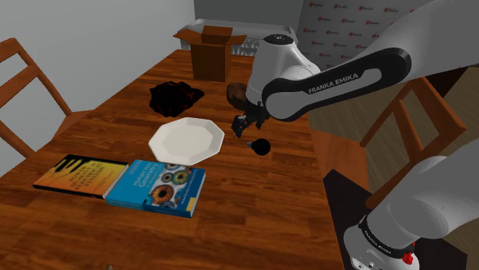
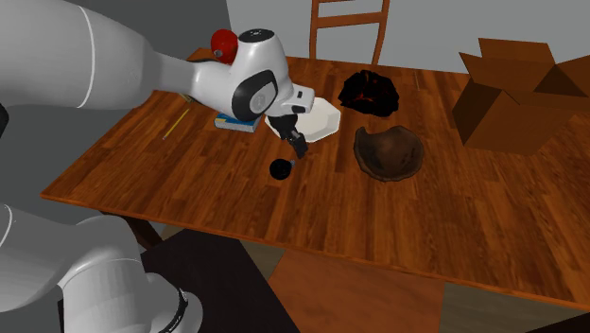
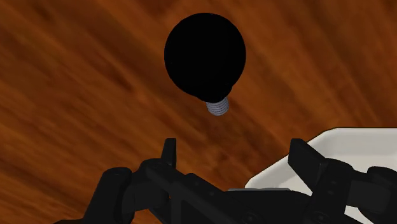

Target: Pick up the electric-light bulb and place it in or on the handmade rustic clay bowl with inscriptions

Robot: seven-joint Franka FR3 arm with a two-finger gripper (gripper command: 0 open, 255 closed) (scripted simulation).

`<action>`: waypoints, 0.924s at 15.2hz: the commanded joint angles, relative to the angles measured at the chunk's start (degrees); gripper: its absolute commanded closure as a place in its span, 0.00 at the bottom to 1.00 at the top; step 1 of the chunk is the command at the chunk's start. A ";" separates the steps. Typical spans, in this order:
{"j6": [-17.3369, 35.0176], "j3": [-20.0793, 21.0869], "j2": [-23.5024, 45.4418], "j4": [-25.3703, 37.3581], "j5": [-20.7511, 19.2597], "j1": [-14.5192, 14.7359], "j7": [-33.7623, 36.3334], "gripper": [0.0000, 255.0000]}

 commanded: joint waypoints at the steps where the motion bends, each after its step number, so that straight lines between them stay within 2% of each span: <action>1: 0.23 0.04 0.20 -0.02 -0.09 -0.03 0.08 0.00; 5: 0.22 0.04 0.20 -0.02 -0.09 -0.03 0.07 0.00; 6: 0.22 0.04 0.20 -0.02 -0.09 -0.03 0.07 1.00; 14: 0.22 0.04 0.20 -0.02 -0.09 -0.03 0.07 1.00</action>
